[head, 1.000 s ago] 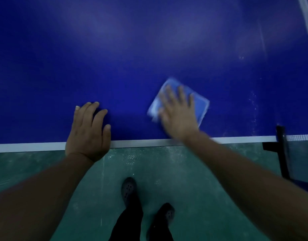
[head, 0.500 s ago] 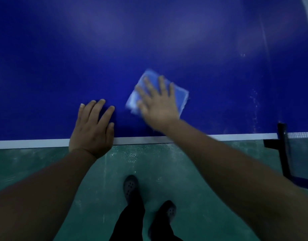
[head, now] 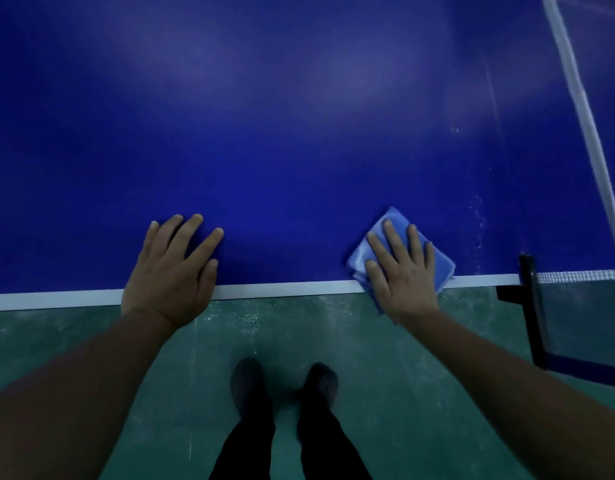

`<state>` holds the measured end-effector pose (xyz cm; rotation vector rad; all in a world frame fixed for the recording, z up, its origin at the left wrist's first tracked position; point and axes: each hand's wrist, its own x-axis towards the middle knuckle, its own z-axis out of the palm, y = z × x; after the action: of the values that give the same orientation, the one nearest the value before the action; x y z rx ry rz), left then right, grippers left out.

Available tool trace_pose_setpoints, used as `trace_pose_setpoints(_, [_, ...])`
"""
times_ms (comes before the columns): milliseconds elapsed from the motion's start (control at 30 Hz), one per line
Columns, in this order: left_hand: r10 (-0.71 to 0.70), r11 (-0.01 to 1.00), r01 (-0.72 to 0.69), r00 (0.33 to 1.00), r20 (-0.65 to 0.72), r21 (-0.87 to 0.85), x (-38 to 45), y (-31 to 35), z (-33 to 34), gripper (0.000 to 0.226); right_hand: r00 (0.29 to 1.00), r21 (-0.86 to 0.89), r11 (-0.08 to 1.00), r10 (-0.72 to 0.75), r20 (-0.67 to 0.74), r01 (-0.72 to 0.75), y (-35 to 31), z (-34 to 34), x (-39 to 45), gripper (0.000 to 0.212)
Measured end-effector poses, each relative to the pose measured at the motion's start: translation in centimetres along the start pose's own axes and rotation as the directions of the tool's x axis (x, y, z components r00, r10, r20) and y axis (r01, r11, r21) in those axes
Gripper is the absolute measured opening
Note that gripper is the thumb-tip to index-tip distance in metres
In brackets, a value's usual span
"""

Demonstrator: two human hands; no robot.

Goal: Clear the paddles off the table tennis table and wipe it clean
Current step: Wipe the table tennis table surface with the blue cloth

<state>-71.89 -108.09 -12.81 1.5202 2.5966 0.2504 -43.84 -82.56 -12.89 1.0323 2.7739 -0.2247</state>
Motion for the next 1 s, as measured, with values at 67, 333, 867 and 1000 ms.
trace_pose_setpoints(67, [-0.020,1.000,0.020,0.999,0.032,-0.004,0.0,0.1,-0.1,0.056,0.994,-0.016,0.995,-0.098,0.036,0.099,2.2,-0.6,1.3,0.056])
trace_pose_setpoints(333, [-0.044,0.998,0.043,0.999,-0.011,-0.040,4.2,2.7,-0.7,0.058,0.993,-0.029,0.994,-0.103,0.051,0.105,5.8,-3.7,10.9,0.056])
trace_pose_setpoints(867, [-0.105,0.989,0.093,0.989,-0.102,-0.119,42.6,14.3,2.8,0.063,0.994,0.087,0.996,0.034,-0.100,-0.025,8.9,-10.7,46.4,0.057])
trace_pose_setpoints(1000, [-0.136,0.988,0.131,0.989,-0.060,-0.088,44.2,14.7,3.4,0.064,0.987,0.116,0.988,0.116,-0.107,-0.103,11.4,-13.1,55.8,0.057])
